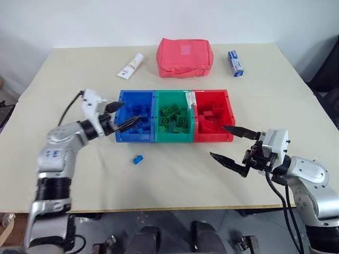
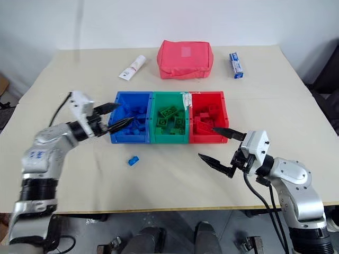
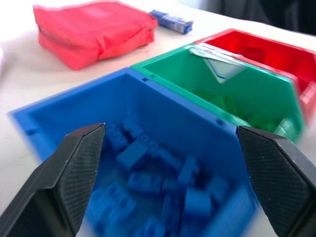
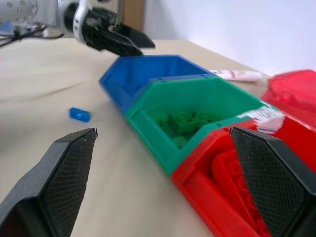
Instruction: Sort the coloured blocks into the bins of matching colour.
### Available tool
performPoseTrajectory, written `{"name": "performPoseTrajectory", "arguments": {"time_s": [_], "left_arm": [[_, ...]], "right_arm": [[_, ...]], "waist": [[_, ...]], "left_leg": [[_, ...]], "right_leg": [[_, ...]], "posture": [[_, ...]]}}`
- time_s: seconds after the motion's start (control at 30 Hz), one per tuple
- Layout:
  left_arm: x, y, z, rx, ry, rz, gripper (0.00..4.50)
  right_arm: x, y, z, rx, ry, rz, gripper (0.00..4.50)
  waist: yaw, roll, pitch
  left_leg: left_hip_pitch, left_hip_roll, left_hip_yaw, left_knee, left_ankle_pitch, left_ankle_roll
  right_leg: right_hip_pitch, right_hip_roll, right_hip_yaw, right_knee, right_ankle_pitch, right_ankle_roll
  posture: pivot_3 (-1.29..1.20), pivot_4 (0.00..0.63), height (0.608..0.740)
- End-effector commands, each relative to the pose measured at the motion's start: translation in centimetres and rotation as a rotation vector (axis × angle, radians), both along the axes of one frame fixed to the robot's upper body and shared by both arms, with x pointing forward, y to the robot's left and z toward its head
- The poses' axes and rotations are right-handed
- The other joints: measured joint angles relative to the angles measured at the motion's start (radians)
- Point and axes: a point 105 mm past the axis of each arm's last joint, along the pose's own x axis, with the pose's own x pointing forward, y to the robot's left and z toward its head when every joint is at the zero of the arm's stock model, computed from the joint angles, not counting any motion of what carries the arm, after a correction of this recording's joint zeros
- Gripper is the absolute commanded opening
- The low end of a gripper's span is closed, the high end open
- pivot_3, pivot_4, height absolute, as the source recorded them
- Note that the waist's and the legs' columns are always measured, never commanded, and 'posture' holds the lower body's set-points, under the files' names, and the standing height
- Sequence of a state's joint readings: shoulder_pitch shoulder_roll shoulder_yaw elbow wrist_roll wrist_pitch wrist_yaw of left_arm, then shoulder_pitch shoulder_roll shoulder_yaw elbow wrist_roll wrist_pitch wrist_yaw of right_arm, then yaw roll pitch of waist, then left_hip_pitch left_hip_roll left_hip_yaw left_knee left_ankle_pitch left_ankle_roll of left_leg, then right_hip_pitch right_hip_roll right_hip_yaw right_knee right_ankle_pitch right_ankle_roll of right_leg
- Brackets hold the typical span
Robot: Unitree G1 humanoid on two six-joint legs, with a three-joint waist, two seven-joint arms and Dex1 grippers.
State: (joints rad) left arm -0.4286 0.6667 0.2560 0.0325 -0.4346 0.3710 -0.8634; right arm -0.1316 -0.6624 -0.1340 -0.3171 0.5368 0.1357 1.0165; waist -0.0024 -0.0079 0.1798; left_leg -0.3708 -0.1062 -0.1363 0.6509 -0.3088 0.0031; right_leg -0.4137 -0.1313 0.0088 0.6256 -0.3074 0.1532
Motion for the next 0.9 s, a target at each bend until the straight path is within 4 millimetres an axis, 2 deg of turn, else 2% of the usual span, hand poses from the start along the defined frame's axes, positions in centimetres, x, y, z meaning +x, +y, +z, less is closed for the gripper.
{"name": "performPoseTrajectory", "arguments": {"time_s": [0.03,0.1,0.2,0.27,0.37,0.53,0.57,0.67,0.8,0.9], "left_arm": [[-3.2,2.9,0.1,0.087,0.0,-0.032,4.49],[-4.8,5.3,-1.2,0.158,0.063,-0.005,4.49],[-7.0,7.5,-3.2,0.236,0.134,-0.002,4.49],[-8.0,8.2,-4.5,0.293,0.158,-0.007,4.49],[-8.1,7.8,-4.9,0.275,0.152,-0.008,4.49],[-8.1,5.0,-5.9,0.269,0.179,-0.064,4.49],[-7.8,3.4,-5.9,0.228,0.2,-0.076,4.49],[-6.8,-2.3,-6.9,0.265,0.247,-0.12,4.49],[-6.2,-5.4,-7.8,0.335,0.291,-0.119,4.49],[-4.7,-6.2,-8.4,0.37,0.318,-0.056,4.49]], "right_arm": [[-0.7,0.8,0.2,-0.044,-0.004,0.104,4.5],[-0.9,1.2,-0.3,-0.082,0.009,0.163,4.5],[-1.1,1.7,-1.1,-0.131,0.044,0.242,4.5],[-1.2,1.9,-1.7,-0.162,0.067,0.283,4.5],[-0.9,2.0,-2.0,-0.171,0.068,0.298,4.5],[-0.8,1.6,-1.9,-0.178,0.065,0.3,4.5],[-0.7,1.1,-2.0,-0.188,0.065,0.284,4.5],[-0.4,-0.8,-2.4,-0.204,0.077,0.211,4.5],[-0.7,-1.6,-2.9,-0.208,0.091,0.176,4.5],[-1.0,-1.6,-3.0,-0.203,0.093,0.165,4.5]], "waist": [[-0.002,0.0,0.0],[-0.002,0.0,0.0],[0.002,0.0,0.0],[0.008,0.0,0.0],[0.02,0.0,0.0],[0.026,0.0,0.0],[0.026,0.0,0.0],[0.033,0.0,0.0],[0.026,0.0,0.0],[0.016,0.0,0.0]], "left_leg": [[0.0,0.0,0.0,0.0,0.0,0.0],[0.001,0.0,0.0,-0.001,0.0,0.0],[0.001,0.0,0.0,-0.001,0.0,0.0],[0.001,0.0,-0.001,-0.001,0.0,0.0],[0.001,0.0,-0.001,-0.001,0.0,0.001],[0.001,0.0,-0.001,-0.002,0.0,0.001],[0.001,0.0,-0.001,-0.002,0.0,0.001],[0.0,-0.001,-0.002,-0.001,-0.001,0.002],[0.0,-0.001,-0.002,0.0,-0.001,0.002],[0.001,0.001,0.002,-0.001,-0.001,0.001]], "right_leg": [[0.0,0.0,0.0,0.0,0.0,0.0],[0.0,0.0,0.0,0.0,0.0,-0.001],[0.001,0.0,0.0,-0.001,0.0,-0.001],[0.002,-0.001,-0.001,-0.002,0.0,-0.001],[0.002,-0.001,-0.001,-0.004,0.0,-0.001],[0.002,-0.001,-0.001,-0.003,0.0,-0.001],[0.002,-0.001,-0.001,-0.003,0.0,-0.001],[0.003,-0.002,-0.001,-0.003,0.0,-0.001],[0.003,-0.001,0.0,-0.003,0.0,0.0],[0.0,0.001,0.001,0.0,0.0,0.0]], "posture": [[0.0,0.15,0.74],[0.0,0.15,0.74],[0.0,0.15,0.74],[0.0,0.15,0.74],[0.0,0.15,0.74],[0.0,0.15,0.74],[0.0,0.15,0.74],[0.0,0.15,0.74],[0.0,0.15,0.74],[0.0,0.15,0.74]]}}
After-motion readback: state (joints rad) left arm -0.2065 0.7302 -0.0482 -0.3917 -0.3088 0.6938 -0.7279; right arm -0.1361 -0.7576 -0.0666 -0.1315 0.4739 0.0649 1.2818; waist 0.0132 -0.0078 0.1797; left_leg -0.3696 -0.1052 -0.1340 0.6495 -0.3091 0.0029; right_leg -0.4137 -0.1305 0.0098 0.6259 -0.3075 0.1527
